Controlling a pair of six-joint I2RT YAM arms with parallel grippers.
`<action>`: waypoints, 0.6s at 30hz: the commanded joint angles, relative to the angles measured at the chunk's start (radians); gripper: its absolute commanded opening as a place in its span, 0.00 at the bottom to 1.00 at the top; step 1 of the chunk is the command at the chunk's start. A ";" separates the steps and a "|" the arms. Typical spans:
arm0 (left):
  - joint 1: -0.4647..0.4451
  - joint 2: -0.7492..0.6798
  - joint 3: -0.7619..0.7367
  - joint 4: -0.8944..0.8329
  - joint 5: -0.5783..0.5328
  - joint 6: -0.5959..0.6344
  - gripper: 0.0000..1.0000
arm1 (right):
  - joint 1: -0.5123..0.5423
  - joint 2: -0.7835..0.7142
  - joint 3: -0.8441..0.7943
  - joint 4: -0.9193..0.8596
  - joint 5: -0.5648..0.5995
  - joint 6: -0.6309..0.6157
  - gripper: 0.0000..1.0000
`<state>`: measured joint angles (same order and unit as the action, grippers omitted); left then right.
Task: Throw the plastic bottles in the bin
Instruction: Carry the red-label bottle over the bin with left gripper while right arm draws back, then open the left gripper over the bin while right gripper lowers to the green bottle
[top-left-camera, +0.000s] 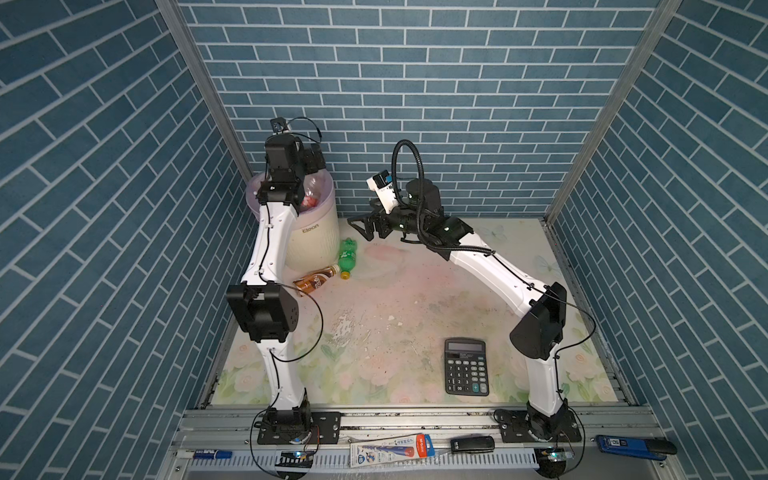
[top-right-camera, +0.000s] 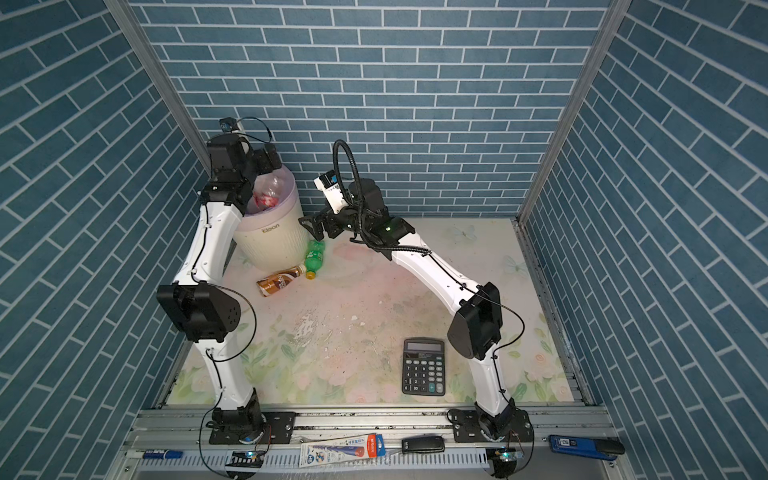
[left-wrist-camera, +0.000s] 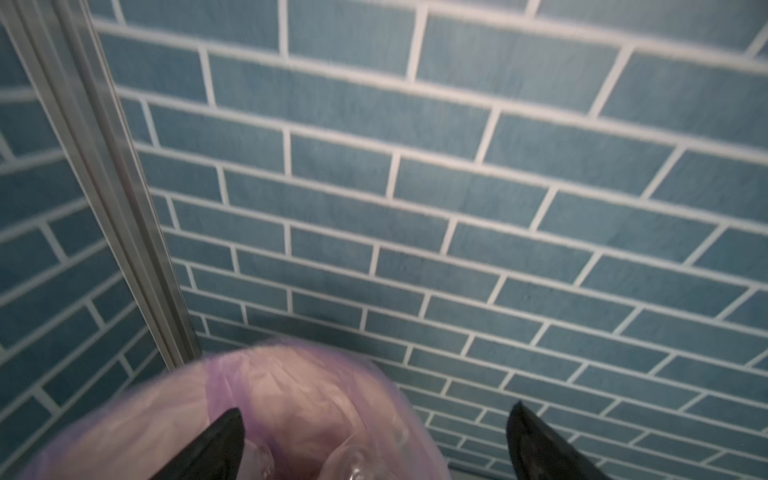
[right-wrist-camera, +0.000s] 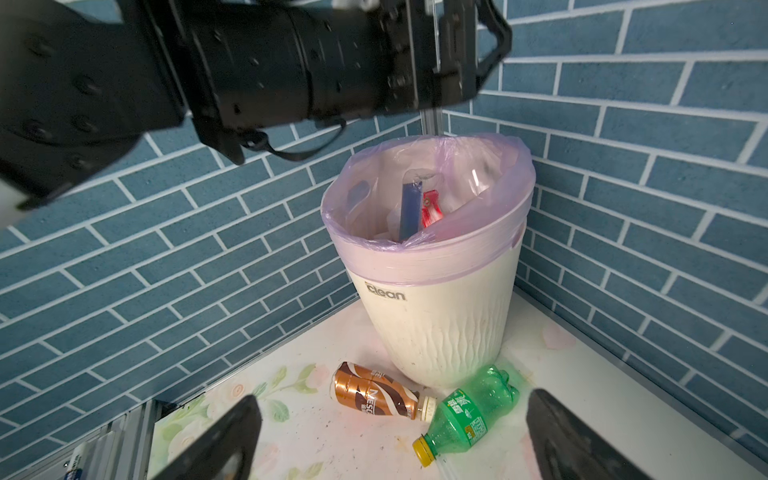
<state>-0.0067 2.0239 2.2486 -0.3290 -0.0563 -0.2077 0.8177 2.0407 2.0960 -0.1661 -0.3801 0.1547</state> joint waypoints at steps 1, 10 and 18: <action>-0.004 -0.135 0.026 -0.010 0.059 -0.047 0.99 | 0.004 -0.038 -0.048 0.040 -0.032 0.040 0.99; -0.032 -0.289 -0.091 -0.009 0.085 -0.111 0.99 | -0.005 -0.087 -0.136 0.069 -0.015 0.101 0.99; -0.106 -0.459 -0.299 -0.038 0.110 -0.179 0.99 | -0.043 -0.071 -0.149 -0.012 0.090 0.181 0.99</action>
<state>-0.0860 1.5887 2.0182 -0.3328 0.0269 -0.3489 0.7933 1.9968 1.9713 -0.1532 -0.3481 0.2752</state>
